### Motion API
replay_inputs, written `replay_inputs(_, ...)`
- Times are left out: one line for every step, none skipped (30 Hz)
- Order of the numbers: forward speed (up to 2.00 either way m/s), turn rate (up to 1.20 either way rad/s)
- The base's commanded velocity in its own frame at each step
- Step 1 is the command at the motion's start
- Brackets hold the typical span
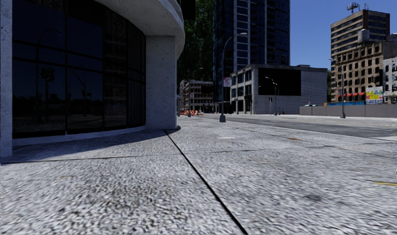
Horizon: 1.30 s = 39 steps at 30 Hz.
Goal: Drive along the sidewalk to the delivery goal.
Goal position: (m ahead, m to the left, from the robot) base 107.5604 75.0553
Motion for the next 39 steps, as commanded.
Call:
replay_inputs(2.0, -0.5)
replay_inputs(2.0, -0.5)
replay_inputs(2.0, -0.48)
replay_inputs(2.0, -0.48)
replay_inputs(2.0, -0.3)
replay_inputs(2.0, 0.0)
replay_inputs(2.0, 0.0)
replay_inputs(2.0, 0.0)
replay_inputs(2.0, 0.0)
replay_inputs(2.0, 0.0)
replay_inputs(2.0, 0.0)
replay_inputs(2.0, 0.0)
replay_inputs(2.0, 0.0)
replay_inputs(2.0, 0.0)
replay_inputs(2.0, 0.0)
replay_inputs(2.0, 0.0)
replay_inputs(2.0, 0.0)
replay_inputs(2.0, 0.0)
replay_inputs(2.0, 0.0)
replay_inputs(2.0, 0.0)
replay_inputs(2.0, 0.0)
replay_inputs(2.0, 0.0)
replay_inputs(2.0, 0.0)
replay_inputs(2.0, 0.0)
replay_inputs(2.0, 0.0)
replay_inputs(2.0, 0.0)
replay_inputs(2.0, 0.0)
replay_inputs(2.0, 0.0)
replay_inputs(2.0, 0.0)
replay_inputs(2.0, 0.0)
replay_inputs(2.0, 0.0)
replay_inputs(2.0, 0.0)
replay_inputs(2.0, 0.0)
replay_inputs(2.0, 0.0)
replay_inputs(2.0, 0.0)
replay_inputs(2.0, 0.0)
replay_inputs(2.0, 0.0)
replay_inputs(2.0, 0.0)
replay_inputs(2.0, 0.0)
